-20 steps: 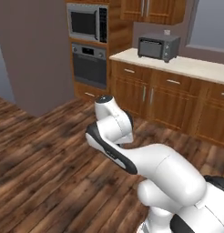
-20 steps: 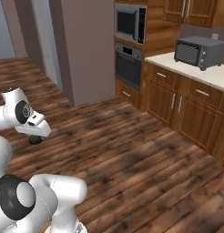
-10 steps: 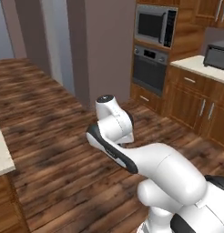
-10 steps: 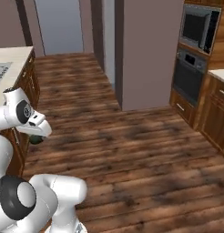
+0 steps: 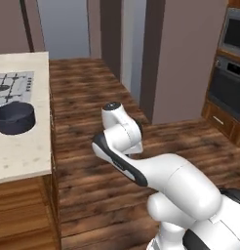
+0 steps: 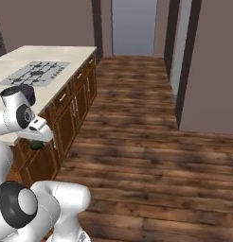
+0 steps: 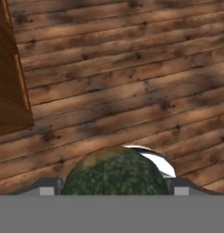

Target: Turn on the sink faucet. Then move the squash from the counter to the sink. Turn off the sink. Move the vegetable from the sink to the pot next to the stove. Finally move the pot to the front right burner.

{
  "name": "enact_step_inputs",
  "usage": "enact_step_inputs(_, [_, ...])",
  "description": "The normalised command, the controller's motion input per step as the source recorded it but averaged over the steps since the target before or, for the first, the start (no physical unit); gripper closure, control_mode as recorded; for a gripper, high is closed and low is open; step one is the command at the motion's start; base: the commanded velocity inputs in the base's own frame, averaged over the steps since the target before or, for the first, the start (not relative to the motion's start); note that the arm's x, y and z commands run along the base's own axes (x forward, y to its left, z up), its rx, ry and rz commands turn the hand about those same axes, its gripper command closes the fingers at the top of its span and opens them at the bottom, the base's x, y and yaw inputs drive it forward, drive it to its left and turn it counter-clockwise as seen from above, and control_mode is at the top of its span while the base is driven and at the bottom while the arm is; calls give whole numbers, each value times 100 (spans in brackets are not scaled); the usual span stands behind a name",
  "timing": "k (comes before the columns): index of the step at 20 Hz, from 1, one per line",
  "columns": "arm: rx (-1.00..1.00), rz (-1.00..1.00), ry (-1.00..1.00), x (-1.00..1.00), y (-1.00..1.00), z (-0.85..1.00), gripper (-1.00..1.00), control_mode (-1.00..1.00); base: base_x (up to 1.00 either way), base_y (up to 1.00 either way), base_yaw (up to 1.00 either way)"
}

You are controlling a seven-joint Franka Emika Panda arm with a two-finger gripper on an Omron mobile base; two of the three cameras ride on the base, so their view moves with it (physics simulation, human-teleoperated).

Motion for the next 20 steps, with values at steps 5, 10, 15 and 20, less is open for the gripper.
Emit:
enact_step_inputs(5, [0,0,0,0,0,0,100,100,59,-37,51])
enact_step_inputs(10, [0,0,0,0,0,0,100,100,56,-43,48])
enact_step_inputs(15, [0,0,0,0,0,0,100,100,52,-50,46])
enact_step_inputs(20, [0,0,0,0,0,0,100,100,46,-62,43])
